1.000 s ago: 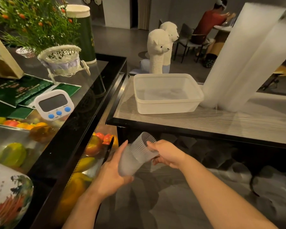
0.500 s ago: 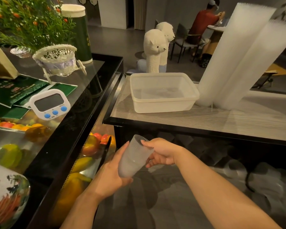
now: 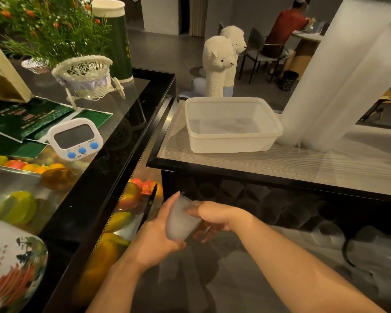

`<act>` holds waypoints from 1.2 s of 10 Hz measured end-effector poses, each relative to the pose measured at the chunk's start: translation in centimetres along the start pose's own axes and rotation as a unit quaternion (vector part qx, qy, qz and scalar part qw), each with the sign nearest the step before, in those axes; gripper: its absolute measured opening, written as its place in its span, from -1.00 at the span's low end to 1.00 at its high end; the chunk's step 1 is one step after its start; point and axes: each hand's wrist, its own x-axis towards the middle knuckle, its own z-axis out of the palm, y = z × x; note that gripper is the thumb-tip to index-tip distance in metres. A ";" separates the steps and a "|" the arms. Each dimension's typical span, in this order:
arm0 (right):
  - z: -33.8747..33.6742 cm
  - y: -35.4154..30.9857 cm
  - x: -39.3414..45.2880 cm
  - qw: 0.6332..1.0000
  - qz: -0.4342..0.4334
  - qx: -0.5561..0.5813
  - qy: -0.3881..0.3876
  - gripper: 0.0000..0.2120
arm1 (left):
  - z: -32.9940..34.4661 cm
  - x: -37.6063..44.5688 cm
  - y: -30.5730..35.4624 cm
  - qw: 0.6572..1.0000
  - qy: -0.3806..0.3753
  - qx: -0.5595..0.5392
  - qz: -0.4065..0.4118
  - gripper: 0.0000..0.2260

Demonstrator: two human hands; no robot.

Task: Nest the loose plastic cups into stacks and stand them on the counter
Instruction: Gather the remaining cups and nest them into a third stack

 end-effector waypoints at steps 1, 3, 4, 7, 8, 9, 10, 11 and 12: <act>-0.3 -0.3 2.2 0.992 -0.017 0.098 0.077 -0.55 | -0.1 0.4 -0.5 0.999 0.029 0.015 -0.012 0.06; -1.1 -0.6 6.6 0.934 0.000 -0.289 0.209 -0.65 | -0.3 0.9 -0.6 0.995 0.068 0.062 -0.041 0.11; -1.4 -1.8 8.1 0.917 -0.032 -0.319 0.238 -0.59 | -0.3 0.9 -0.7 0.994 0.068 0.074 -0.045 0.13; -3.5 -1.9 13.2 0.914 -0.092 -0.279 0.279 -0.84 | -0.2 1.0 -1.2 0.990 0.064 0.108 -0.059 0.16; -5.8 0.9 17.6 0.903 -0.075 -0.339 0.254 -0.74 | -0.3 1.1 -1.3 0.990 0.061 0.113 -0.059 0.16; -6.2 1.7 18.3 0.894 -0.049 -0.360 0.263 -0.69 | -0.4 1.0 -1.4 0.991 0.059 0.107 -0.061 0.18; -4.2 0.6 16.5 0.912 -0.025 -0.341 0.228 -0.63 | -0.5 0.7 -1.1 0.991 0.054 0.100 -0.066 0.17; -1.8 -2.0 11.2 0.914 -0.031 -0.347 0.209 -0.65 | -0.6 0.6 -0.9 0.992 0.048 0.098 -0.067 0.15; -1.4 -1.2 9.0 0.915 -0.064 -0.329 0.223 -0.67 | -0.7 0.2 -0.6 0.993 0.038 0.091 -0.067 0.15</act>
